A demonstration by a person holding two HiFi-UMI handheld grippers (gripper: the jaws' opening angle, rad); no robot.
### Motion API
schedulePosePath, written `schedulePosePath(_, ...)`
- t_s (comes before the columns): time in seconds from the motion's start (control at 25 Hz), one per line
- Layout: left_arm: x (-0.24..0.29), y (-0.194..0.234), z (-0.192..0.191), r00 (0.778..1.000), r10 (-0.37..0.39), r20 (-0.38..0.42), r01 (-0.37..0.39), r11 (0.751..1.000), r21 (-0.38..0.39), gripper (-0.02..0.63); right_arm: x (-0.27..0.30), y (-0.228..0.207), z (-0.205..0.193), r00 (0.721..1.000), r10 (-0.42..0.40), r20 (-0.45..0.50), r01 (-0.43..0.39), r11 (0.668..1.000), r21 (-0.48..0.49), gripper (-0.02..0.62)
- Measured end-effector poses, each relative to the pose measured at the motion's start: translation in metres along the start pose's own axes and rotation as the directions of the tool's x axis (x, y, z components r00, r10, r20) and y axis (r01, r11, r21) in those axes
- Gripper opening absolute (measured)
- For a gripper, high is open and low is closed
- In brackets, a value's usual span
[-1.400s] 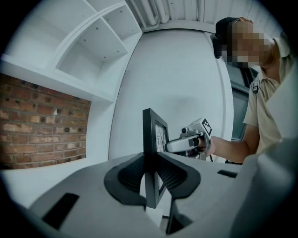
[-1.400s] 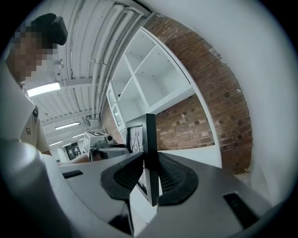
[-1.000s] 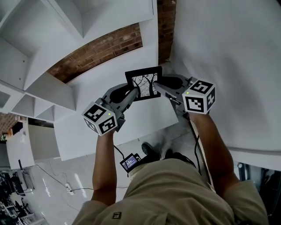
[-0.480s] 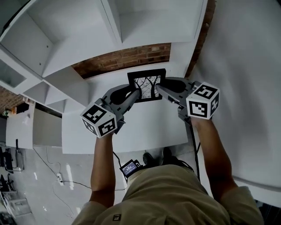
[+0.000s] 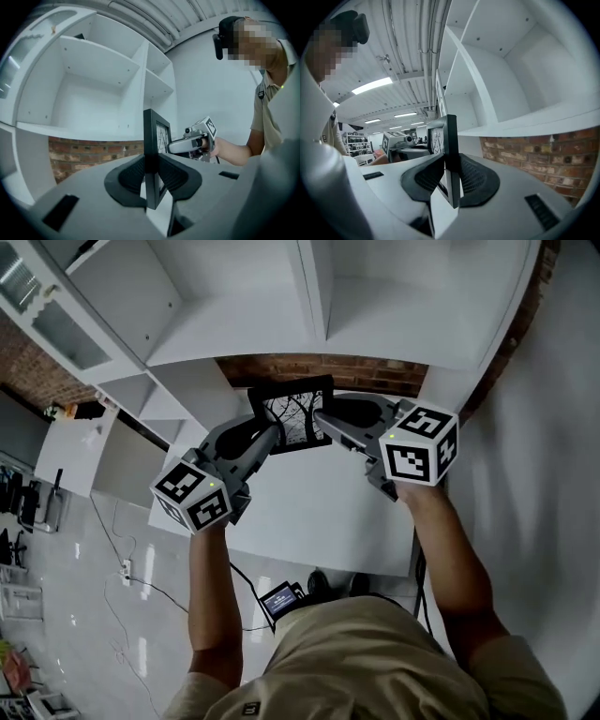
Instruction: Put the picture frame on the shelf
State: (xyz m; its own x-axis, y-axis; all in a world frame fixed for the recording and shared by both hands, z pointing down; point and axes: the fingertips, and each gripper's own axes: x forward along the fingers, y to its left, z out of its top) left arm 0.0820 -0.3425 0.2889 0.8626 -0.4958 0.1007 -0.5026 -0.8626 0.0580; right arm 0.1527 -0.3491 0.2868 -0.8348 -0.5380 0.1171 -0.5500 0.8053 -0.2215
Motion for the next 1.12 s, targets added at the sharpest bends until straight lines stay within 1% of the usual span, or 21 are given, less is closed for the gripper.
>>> schedulePosePath(0.12, -0.026, 0.022, 0.012, 0.996, 0.088, 0.015, -0.088, 0.996, 0.001, 0.080, 0.033, 0.011, 0.015, 0.997, 0.075, -0.007, -0.076, 0.997, -0.020, 0.083)
schedulePosePath(0.24, -0.054, 0.041, 0.026, 0.985, 0.171, 0.033, -0.171, 0.985, 0.005, 0.080, 0.064, 0.026, 0.031, 0.990, 0.144, -0.008, -0.144, 0.989, -0.030, 0.083)
schedulePosePath(0.48, -0.099, 0.093, 0.060, 0.966, 0.249, 0.064, -0.251, 0.968, 0.012, 0.080, 0.130, 0.043, 0.072, 0.982, 0.191, 0.009, -0.190, 0.981, -0.045, 0.083)
schedulePosePath(0.6, -0.113, 0.116, 0.074, 0.958, 0.279, 0.072, -0.281, 0.960, 0.018, 0.080, 0.152, 0.048, 0.089, 0.982, 0.187, 0.024, -0.185, 0.982, -0.047, 0.083)
schedulePosePath(0.76, -0.127, 0.143, 0.089, 0.950, 0.298, 0.092, -0.301, 0.954, 0.017, 0.080, 0.177, 0.053, 0.107, 0.985, 0.166, 0.045, -0.163, 0.985, -0.057, 0.083)
schedulePosePath(0.96, -0.136, 0.188, 0.102, 0.940, 0.329, 0.093, -0.334, 0.941, 0.045, 0.080, 0.218, 0.045, 0.129, 0.991, 0.124, 0.039, -0.120, 0.988, -0.100, 0.083)
schedulePosePath(1.12, -0.136, 0.216, 0.111, 0.934, 0.341, 0.104, -0.347, 0.936, 0.048, 0.081, 0.242, 0.035, 0.143, 0.995, 0.089, 0.032, -0.084, 0.988, -0.130, 0.083)
